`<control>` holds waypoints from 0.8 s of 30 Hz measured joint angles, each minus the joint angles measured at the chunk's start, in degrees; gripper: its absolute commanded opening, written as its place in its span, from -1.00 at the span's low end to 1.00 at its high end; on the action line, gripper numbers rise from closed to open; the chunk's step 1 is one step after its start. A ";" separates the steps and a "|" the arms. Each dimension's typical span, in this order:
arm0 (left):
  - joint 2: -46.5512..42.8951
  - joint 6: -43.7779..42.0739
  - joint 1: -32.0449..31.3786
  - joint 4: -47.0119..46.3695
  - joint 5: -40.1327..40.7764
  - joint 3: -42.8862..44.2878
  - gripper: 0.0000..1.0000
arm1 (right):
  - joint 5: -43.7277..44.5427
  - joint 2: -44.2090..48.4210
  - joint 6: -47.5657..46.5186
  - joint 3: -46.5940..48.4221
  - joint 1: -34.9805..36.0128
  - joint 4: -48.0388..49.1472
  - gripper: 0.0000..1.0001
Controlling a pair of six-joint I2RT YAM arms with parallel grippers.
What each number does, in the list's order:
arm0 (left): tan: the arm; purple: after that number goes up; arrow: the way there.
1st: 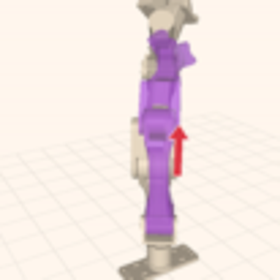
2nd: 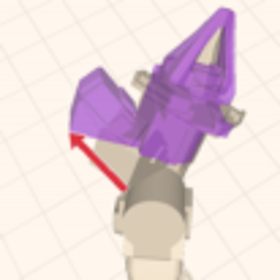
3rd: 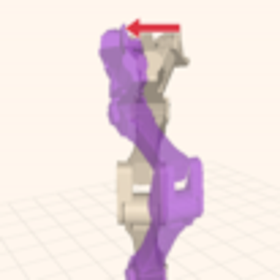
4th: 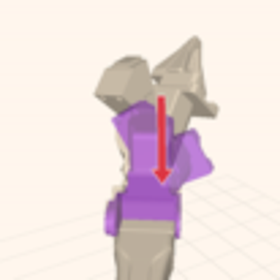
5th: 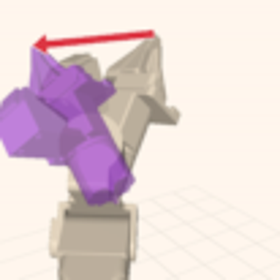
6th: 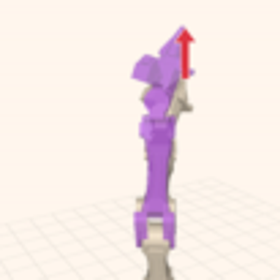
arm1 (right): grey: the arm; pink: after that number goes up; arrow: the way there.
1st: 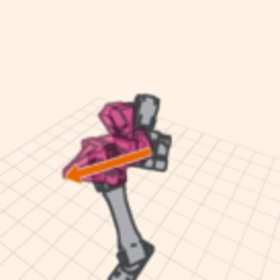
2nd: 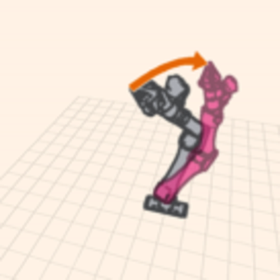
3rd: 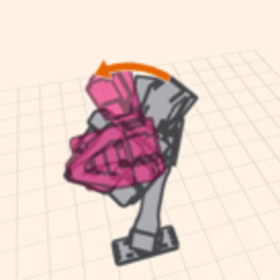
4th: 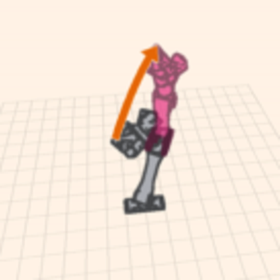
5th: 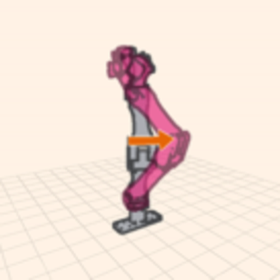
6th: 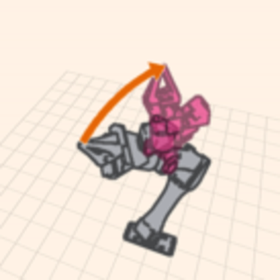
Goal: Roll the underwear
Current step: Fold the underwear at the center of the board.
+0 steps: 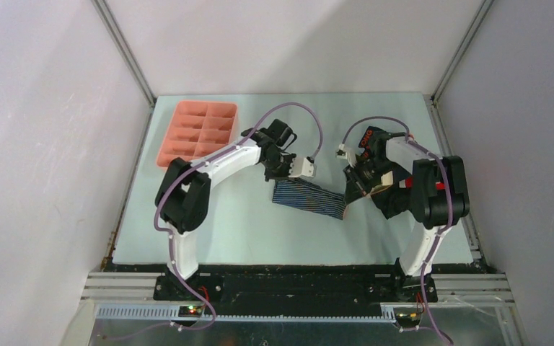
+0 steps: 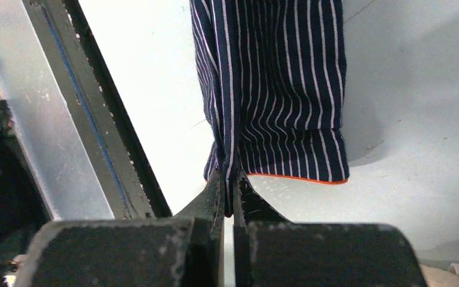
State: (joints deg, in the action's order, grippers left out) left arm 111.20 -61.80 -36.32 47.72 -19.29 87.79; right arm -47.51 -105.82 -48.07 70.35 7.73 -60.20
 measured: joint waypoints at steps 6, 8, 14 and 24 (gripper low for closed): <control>1.25 0.28 0.04 -3.43 2.58 0.87 -1.00 | 0.07 -3.54 2.60 2.69 -0.57 -0.17 -1.00; 1.55 0.33 0.09 -4.76 3.32 0.96 -1.00 | 0.07 -4.59 3.61 3.61 -0.66 -0.13 -1.00; 3.04 0.44 0.09 -8.46 5.68 1.09 -1.00 | 0.61 -7.43 6.71 5.53 -1.27 1.03 -1.00; 5.86 0.94 0.17 -12.83 8.96 1.68 -1.00 | 2.47 -10.67 14.43 8.04 -1.97 3.96 -1.00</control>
State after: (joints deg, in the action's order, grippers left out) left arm 117.05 -60.86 -36.14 34.89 -10.33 89.47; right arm -45.04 -116.49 -33.65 78.39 5.76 -56.25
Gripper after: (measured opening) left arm 0.009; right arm 0.027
